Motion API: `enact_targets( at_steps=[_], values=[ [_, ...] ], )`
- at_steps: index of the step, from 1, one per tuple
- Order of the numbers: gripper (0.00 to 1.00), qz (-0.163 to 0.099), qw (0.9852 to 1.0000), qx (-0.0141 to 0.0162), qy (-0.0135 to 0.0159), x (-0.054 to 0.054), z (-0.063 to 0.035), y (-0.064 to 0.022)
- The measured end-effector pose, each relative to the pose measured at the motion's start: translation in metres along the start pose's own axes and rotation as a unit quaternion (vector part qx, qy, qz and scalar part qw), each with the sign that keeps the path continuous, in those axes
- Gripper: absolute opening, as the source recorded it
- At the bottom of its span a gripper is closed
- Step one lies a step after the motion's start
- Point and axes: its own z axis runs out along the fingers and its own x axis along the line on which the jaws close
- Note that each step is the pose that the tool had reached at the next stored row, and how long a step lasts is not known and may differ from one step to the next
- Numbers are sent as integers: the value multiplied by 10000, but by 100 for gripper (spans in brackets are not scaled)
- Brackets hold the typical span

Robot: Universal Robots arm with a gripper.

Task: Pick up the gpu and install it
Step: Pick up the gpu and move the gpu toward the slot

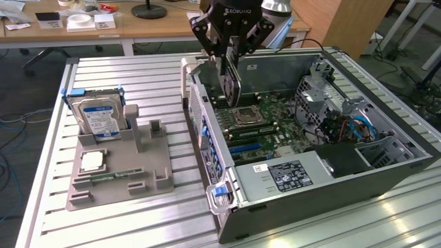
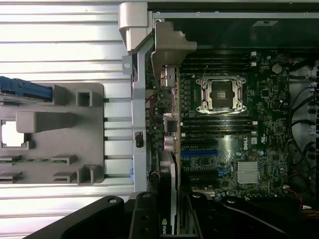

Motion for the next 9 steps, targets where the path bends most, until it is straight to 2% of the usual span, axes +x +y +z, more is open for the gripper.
enact_targets(
  at_steps=[9],
  values=[
    [27, 0, 10000, 0, 0, -63, 2, 3]
  ],
)
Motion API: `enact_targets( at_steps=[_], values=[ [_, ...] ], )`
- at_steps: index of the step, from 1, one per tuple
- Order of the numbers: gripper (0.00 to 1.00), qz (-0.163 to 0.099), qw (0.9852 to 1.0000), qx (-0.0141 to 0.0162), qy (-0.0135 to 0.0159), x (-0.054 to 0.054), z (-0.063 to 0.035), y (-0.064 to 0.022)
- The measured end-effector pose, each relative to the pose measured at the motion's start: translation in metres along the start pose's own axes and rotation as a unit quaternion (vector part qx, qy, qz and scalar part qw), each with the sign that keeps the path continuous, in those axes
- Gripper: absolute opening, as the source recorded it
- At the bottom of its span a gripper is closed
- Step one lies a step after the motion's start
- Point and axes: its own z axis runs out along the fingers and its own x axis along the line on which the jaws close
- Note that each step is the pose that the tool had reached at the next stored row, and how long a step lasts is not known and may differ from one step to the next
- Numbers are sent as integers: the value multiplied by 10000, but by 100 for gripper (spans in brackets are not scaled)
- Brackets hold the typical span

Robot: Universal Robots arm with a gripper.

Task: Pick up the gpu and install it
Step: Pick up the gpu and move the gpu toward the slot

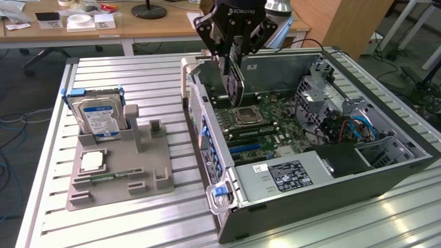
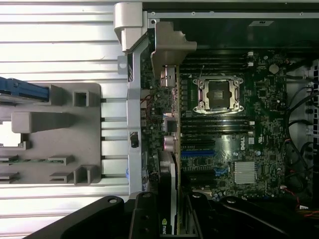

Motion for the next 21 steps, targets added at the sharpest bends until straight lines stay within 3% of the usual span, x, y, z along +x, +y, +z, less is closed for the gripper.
enact_targets(
  at_steps=[21],
  values=[
    [27, 0, 10000, 0, 0, -155, 4, 7]
  ],
)
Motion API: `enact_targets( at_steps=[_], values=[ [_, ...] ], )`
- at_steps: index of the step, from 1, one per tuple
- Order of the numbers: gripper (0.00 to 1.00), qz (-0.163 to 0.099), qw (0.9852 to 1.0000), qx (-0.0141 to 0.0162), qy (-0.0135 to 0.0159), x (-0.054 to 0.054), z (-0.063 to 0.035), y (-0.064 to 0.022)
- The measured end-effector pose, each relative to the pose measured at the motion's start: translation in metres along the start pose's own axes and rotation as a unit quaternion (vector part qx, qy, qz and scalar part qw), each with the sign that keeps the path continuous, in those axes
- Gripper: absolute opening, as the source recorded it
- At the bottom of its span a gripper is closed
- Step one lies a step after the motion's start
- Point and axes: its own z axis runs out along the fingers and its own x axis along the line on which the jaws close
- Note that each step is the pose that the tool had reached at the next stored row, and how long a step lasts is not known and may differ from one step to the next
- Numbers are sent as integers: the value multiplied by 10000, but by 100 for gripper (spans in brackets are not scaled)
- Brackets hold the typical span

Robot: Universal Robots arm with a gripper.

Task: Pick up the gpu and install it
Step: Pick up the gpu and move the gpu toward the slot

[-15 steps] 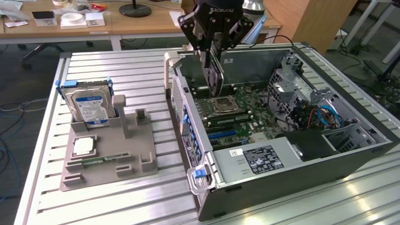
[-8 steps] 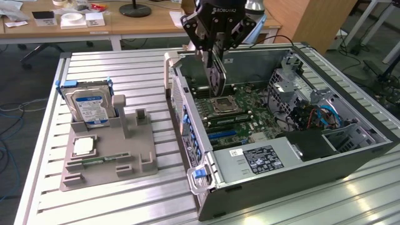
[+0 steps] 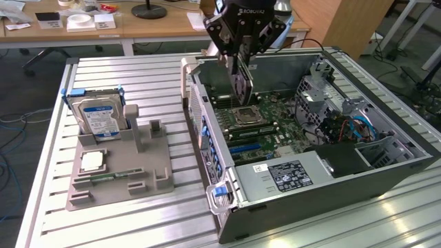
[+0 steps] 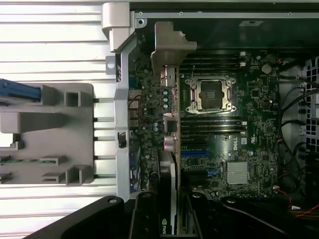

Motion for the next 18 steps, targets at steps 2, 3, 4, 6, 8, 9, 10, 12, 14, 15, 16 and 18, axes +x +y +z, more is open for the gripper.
enact_targets(
  at_steps=[2, 3, 4, 6, 8, 9, 10, 12, 14, 15, 16, 18],
  values=[
    [27, 0, 10000, 0, 0, -17, 0, 1],
    [27, 0, 10000, 0, 0, -26, 1, 1],
    [27, 0, 10000, 0, 0, -35, 1, 2],
    [27, 1, 10000, 0, 0, -50, 1, 2],
    [27, 0, 10000, 0, 0, -67, 1, 3],
    [27, 0, 10000, 0, 0, -75, 2, 3],
    [27, 0, 10000, 0, 0, -83, 2, 4],
    [27, 0, 10000, 0, 0, -103, 3, 5],
    [27, 1, 10000, 0, 0, -127, 3, 6],
    [27, 0, 10000, 0, 0, -141, 3, 7],
    [27, 0, 10000, 0, 0, -153, 4, 7],
    [27, 0, 10000, 0, 0, -179, 4, 8]
  ],
)
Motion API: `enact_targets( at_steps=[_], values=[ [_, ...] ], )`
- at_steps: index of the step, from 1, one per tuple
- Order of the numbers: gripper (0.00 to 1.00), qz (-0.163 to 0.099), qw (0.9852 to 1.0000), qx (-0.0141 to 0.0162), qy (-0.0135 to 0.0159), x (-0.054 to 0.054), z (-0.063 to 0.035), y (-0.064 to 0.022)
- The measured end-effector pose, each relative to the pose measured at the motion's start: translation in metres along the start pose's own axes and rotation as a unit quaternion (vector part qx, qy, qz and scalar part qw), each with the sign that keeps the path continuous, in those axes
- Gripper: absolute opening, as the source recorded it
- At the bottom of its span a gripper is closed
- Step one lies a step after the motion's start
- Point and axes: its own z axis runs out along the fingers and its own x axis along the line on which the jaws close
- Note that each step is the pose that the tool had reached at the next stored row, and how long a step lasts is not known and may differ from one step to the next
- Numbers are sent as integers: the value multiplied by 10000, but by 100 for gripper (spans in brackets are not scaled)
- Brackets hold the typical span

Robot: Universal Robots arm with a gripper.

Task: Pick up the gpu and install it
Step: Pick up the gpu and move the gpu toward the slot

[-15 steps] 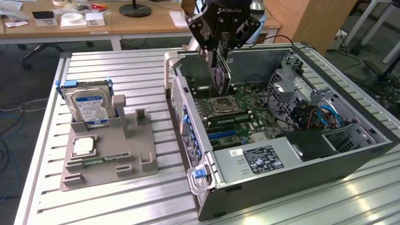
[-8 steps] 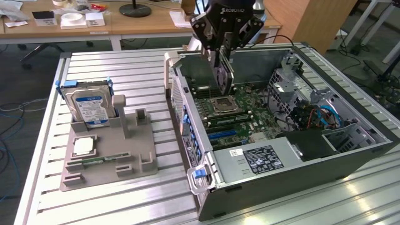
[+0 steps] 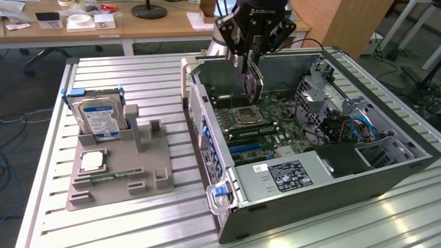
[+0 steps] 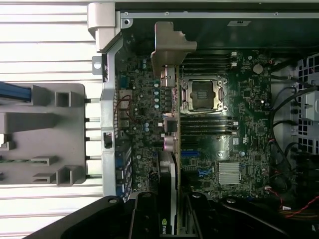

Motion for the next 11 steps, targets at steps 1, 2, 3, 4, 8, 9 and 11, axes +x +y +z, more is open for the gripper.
enact_targets(
  at_steps=[1, 2, 3, 4, 8, 9, 11],
  values=[
    [27, 0, 10000, 0, 0, -13, 0, 1],
    [27, 0, 10000, 0, 0, -27, 1, 1],
    [27, 1, 10000, 0, 0, -40, 1, 2],
    [27, 1, 10000, 0, 0, -53, 1, 3],
    [27, 1, 10000, 0, 0, -99, 2, 4],
    [27, 0, 10000, 0, 0, -110, 3, 5],
    [27, 0, 10000, 0, 0, -132, 3, 6]
  ],
)
